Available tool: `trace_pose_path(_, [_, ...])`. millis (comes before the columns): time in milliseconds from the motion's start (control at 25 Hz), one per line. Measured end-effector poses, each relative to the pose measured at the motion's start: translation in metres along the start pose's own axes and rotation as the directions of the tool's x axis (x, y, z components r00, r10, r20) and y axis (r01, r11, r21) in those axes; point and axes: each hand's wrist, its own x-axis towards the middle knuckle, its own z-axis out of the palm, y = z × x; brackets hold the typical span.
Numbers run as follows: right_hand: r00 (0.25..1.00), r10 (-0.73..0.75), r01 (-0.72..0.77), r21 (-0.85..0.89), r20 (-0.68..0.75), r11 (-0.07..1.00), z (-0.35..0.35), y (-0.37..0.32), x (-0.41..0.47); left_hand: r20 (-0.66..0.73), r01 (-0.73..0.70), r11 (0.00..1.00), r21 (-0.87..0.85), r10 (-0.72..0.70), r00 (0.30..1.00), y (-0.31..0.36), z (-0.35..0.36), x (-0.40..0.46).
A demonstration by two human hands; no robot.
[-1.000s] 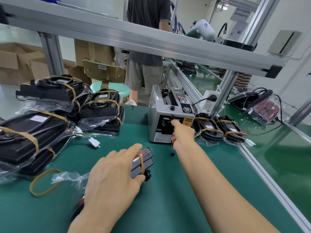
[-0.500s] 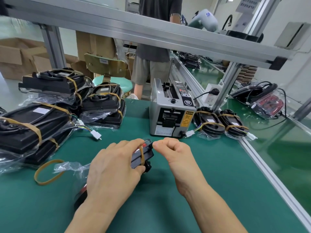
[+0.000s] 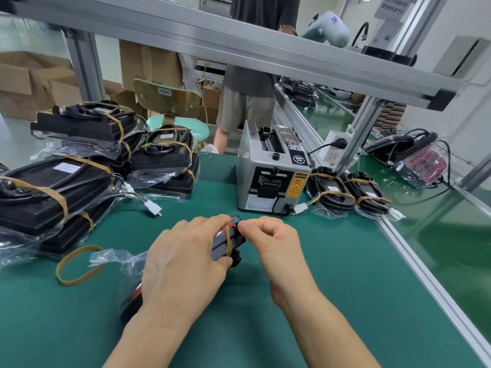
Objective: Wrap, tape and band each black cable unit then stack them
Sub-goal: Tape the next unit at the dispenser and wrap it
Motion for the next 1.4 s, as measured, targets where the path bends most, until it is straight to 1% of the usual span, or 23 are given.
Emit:
trace_pose_path(120, [0.999, -0.017, 0.016, -0.041, -0.030, 0.999, 0.0011, 0.0004, 0.0000, -0.007, -0.014, 1.000, 0.010, 0.014, 1.000, -0.0009, 0.0008, 0.0003])
trace_pose_path(360, [0.990, -0.095, 0.070, -0.227, -0.105, 0.971, 0.0041, -0.0010, -0.0025, -0.007, -0.037, 0.999, 0.026, 0.037, 0.999, -0.0014, 0.0008, -0.0001])
trace_pose_path(440, [0.987, -0.117, 0.083, -0.274, -0.110, 0.958, 0.0044, -0.0018, -0.0012, -0.012, -0.056, 0.997, 0.047, 0.057, 0.998, -0.0022, 0.0021, -0.0008])
trace_pose_path(480, [0.988, -0.118, 0.086, -0.272, -0.104, 0.959, 0.0041, -0.0019, -0.0005, -0.016, -0.062, 0.997, 0.052, 0.063, 0.998, -0.0022, 0.0023, -0.0011])
trace_pose_path(640, [0.996, -0.063, 0.058, -0.083, -0.061, 0.995, 0.0037, -0.0010, -0.0005, -0.026, -0.048, 0.998, 0.036, 0.049, 0.998, -0.0033, 0.0032, -0.0007])
trace_pose_path(760, [0.998, -0.030, 0.029, -0.013, -0.055, 0.999, 0.0036, -0.0030, -0.0007, -0.028, -0.052, 0.998, 0.036, 0.053, 0.998, -0.0037, 0.0033, -0.0002])
trace_pose_path(1080, [0.997, -0.038, 0.035, -0.045, -0.061, 0.998, 0.0037, -0.0019, -0.0011, -0.024, -0.049, 0.999, 0.024, 0.049, 0.998, -0.0020, 0.0031, -0.0001])
trace_pose_path(1240, [0.992, -0.073, 0.051, -0.200, -0.107, 0.978, 0.0050, -0.0024, -0.0020, -0.014, -0.046, 0.999, 0.020, 0.047, 0.999, -0.0014, 0.0021, -0.0002])
trace_pose_path(1400, [0.982, -0.121, 0.076, -0.284, -0.143, 0.956, 0.0072, -0.0029, -0.0037, -0.023, -0.050, 0.998, 0.025, 0.051, 0.998, -0.0022, 0.0028, -0.0005])
